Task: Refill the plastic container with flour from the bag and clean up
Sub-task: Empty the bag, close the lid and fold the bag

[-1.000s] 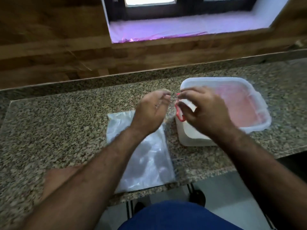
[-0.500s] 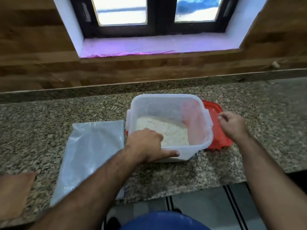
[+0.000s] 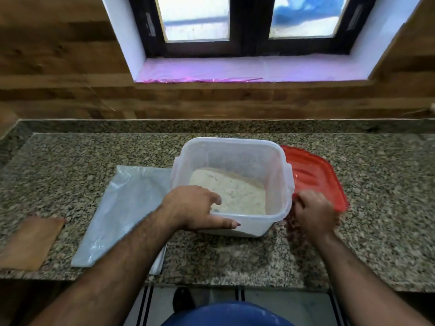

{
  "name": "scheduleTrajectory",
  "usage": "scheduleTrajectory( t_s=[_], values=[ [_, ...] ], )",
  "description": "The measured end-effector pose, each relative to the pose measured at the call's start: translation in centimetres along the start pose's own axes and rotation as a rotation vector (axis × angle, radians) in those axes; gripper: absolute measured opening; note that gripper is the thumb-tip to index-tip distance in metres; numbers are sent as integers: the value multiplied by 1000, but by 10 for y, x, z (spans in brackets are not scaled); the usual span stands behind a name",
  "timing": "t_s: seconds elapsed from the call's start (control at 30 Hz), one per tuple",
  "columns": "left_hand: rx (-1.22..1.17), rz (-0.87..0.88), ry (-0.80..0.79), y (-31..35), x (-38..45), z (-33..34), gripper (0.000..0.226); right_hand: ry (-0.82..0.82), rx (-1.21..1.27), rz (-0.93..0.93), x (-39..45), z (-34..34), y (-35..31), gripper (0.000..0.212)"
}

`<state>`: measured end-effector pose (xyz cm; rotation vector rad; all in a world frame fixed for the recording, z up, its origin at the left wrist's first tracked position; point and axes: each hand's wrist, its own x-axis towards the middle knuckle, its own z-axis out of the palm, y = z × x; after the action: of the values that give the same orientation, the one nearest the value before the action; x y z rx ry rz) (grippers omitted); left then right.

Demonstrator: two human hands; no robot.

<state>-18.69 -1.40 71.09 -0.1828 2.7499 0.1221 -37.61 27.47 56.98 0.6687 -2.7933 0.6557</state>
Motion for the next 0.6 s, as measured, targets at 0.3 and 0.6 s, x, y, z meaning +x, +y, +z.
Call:
scheduleTrajectory(
  t_s=[0.3, 0.6],
  values=[
    [-241, 109, 18, -8, 2, -3, 129, 422, 334, -424, 69, -112, -98, 19],
    [-1263, -235, 998, -49, 24, -47, 95, 254, 1179, -79, 74, -167, -171, 19]
  ],
)
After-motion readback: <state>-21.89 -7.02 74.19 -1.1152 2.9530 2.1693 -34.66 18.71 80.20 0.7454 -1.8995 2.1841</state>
